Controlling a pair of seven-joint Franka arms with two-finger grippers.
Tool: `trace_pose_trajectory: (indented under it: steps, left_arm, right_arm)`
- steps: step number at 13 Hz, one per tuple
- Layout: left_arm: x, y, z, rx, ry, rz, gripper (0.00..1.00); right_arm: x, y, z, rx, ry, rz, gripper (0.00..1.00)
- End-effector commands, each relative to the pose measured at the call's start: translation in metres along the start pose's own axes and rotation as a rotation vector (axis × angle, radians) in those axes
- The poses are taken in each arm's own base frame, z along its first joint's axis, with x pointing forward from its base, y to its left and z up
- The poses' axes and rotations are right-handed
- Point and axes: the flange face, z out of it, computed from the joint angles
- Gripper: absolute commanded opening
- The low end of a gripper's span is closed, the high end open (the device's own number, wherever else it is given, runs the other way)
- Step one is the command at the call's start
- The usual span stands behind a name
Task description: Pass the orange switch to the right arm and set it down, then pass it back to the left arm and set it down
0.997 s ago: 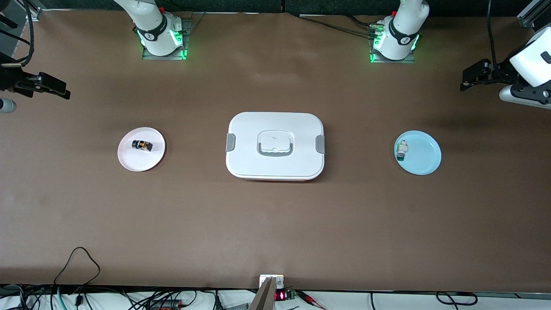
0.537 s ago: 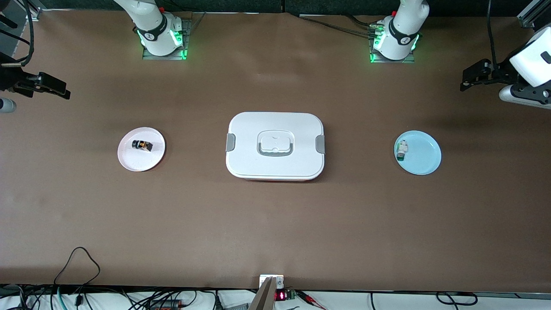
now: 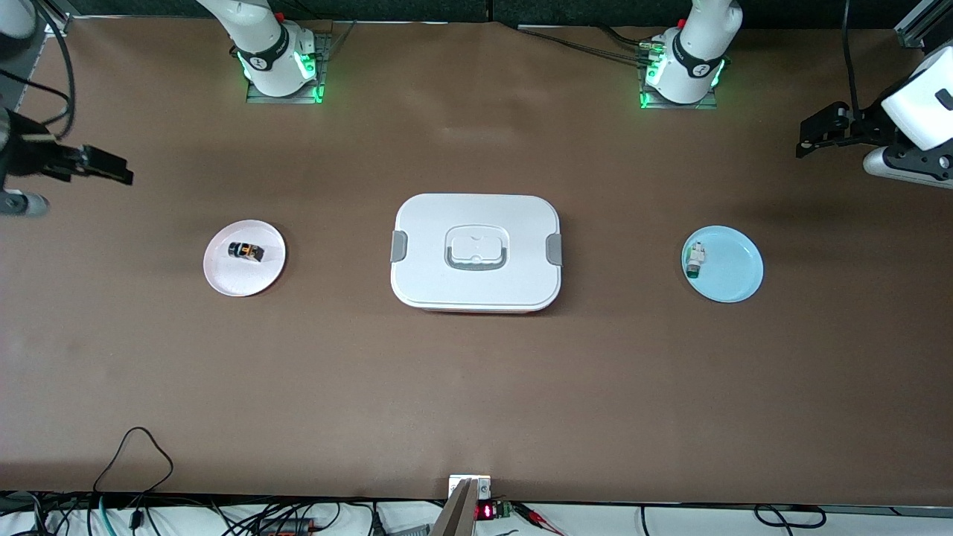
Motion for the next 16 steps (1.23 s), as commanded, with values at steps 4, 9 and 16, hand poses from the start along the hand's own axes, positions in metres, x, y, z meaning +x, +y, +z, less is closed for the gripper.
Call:
trace_pose_trajectory:
  steps: [4,9,16]
  left_arm:
    - [-0.005,-0.001,-0.002,-0.014,-0.002,0.02,1.0]
    - [-0.005,-0.001,-0.002,-0.014,-0.002,0.02,1.0]
    - [-0.006,-0.001,-0.002,-0.014,-0.003,0.02,1.0]
  right_arm:
    - [0.022,-0.005,0.01,-0.004,0.034,-0.018,1.0]
    - [0.047,-0.018,0.033,-0.004,0.067,-0.023,1.0]
    - [0.049,-0.03,0.063,-0.011,0.001,-0.019,1.0]
